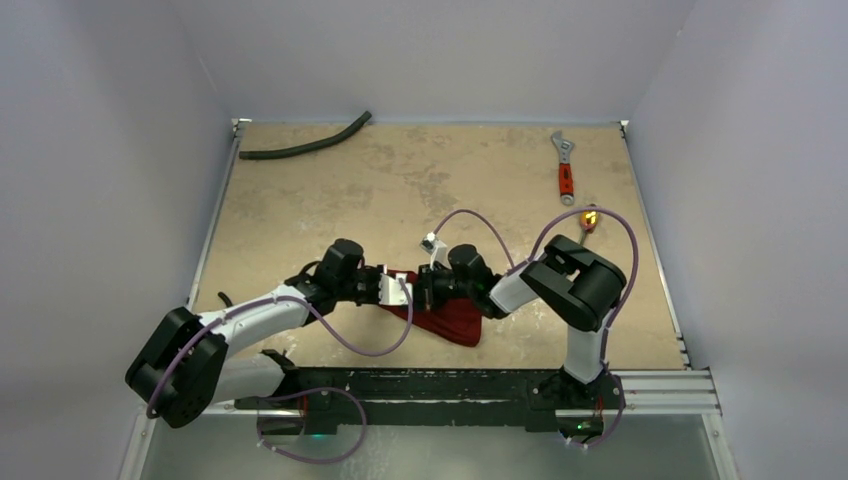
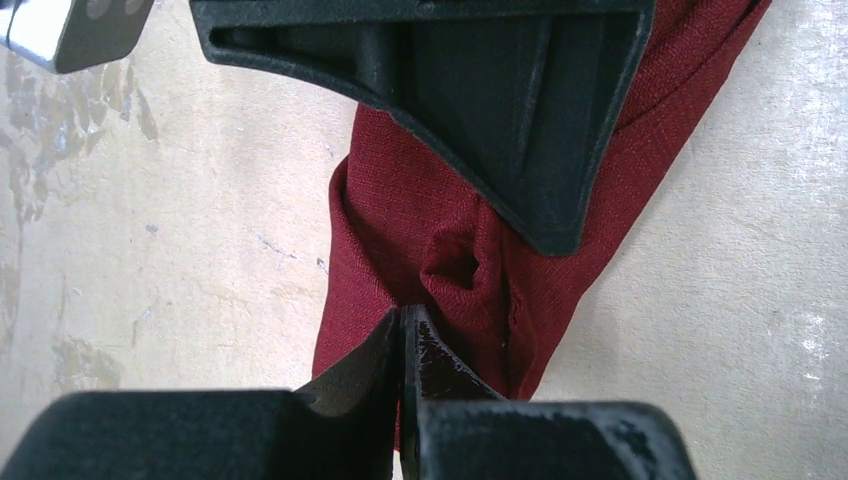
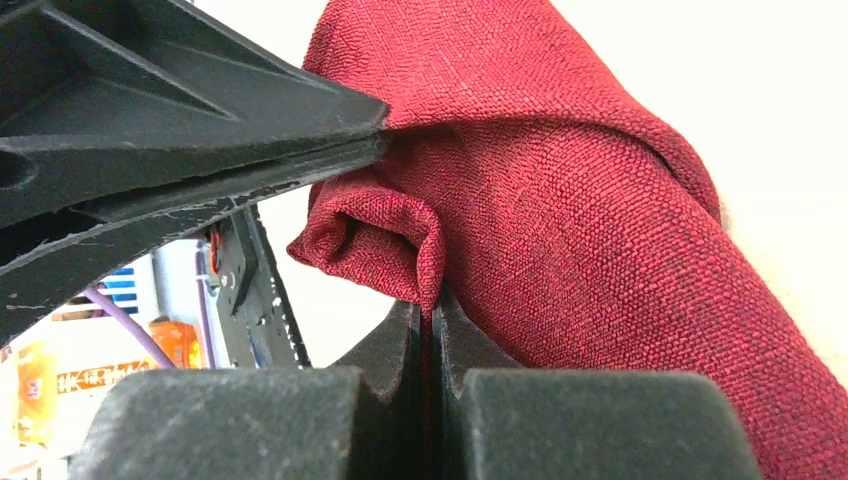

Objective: Fold the napkin into a case and place the utensils inside
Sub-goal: Grasp the top corner of the smaller rectangle folded napkin from the folded napkin.

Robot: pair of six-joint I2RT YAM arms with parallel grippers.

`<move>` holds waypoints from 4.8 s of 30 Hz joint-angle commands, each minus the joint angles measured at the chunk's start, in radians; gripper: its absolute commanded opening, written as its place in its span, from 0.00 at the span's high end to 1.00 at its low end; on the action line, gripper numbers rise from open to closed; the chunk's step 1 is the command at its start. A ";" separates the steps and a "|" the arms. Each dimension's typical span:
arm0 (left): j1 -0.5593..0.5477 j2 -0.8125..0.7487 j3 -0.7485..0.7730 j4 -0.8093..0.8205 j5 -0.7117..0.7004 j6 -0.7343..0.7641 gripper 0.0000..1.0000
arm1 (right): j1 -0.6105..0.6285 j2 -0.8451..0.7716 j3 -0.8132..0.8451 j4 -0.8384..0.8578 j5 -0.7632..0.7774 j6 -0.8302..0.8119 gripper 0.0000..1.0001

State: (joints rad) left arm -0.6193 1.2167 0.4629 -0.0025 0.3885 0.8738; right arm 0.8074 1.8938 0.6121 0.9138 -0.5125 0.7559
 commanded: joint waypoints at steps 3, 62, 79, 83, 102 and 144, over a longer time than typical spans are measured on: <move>0.002 -0.029 0.007 0.022 0.015 -0.016 1.00 | -0.016 -0.033 -0.015 -0.255 0.104 -0.052 1.00; -0.088 0.028 -0.062 0.141 -0.042 0.148 0.93 | -0.079 0.039 0.092 -0.433 -0.162 -0.094 1.00; -0.109 0.029 -0.119 0.142 -0.031 0.208 0.92 | -0.079 -0.036 0.124 -0.408 -0.248 -0.095 0.84; -0.108 0.024 -0.117 0.146 -0.030 0.195 0.92 | -0.078 -0.045 0.130 -0.399 -0.243 -0.089 0.80; -0.109 -0.007 -0.107 0.140 -0.020 0.146 0.95 | -0.077 -0.105 0.146 -0.401 -0.193 -0.082 0.76; -0.112 0.009 0.037 0.022 -0.148 -0.200 0.60 | -0.092 -0.061 0.138 -0.392 -0.212 -0.039 1.00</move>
State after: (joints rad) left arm -0.7288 1.2232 0.4919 0.0517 0.2497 0.7422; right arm 0.7216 1.8446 0.7452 0.5213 -0.7002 0.7147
